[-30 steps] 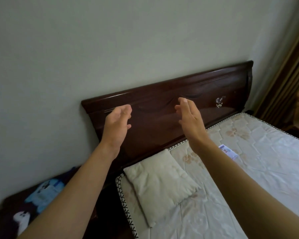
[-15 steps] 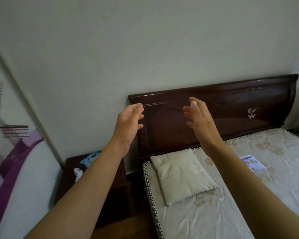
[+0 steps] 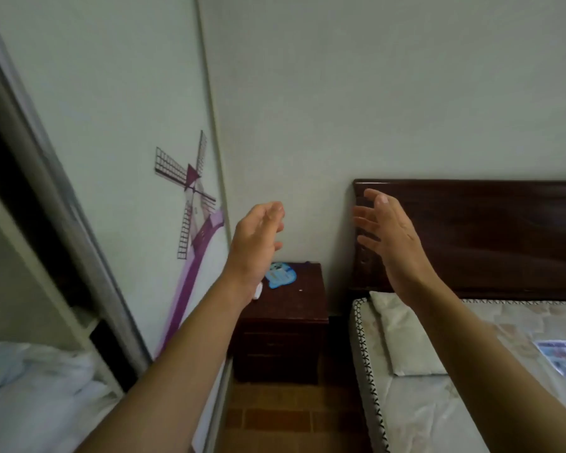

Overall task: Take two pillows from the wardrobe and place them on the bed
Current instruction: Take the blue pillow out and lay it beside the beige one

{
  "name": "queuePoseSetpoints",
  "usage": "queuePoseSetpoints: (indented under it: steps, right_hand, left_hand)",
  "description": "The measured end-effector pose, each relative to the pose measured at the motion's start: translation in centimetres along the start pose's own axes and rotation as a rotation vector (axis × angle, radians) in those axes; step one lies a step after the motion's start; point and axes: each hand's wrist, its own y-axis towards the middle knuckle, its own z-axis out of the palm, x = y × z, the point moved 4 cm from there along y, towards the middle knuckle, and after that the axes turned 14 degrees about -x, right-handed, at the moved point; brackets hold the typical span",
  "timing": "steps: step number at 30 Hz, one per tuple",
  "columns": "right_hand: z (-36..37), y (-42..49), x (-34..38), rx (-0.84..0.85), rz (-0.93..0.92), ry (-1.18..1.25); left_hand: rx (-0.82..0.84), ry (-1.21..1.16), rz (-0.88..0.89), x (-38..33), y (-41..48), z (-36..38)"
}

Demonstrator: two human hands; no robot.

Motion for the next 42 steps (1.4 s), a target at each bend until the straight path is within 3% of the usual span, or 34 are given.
queuePoseSetpoints:
  steps: [8,18,29,42]
  right_hand:
    - [10.6,-6.1,4.1,0.251,-0.025,0.093]
    - [21.3,-10.3,5.1,0.662,0.0,0.288]
    - [26.4,-13.5,7.7,1.004,0.025,0.474]
    - [31.3,-27.0,15.0,1.321,0.083,0.618]
  left_hand:
    - [-0.208,0.09,0.055,-3.7,-3.0,-11.8]
    - [-0.632,0.19,0.046,-4.8,-5.8,-20.2]
    - [-1.108,0.297,0.055,-8.2,-12.0,-24.1]
    - [-1.473,0.384,0.176,-14.7,-24.3,-31.8]
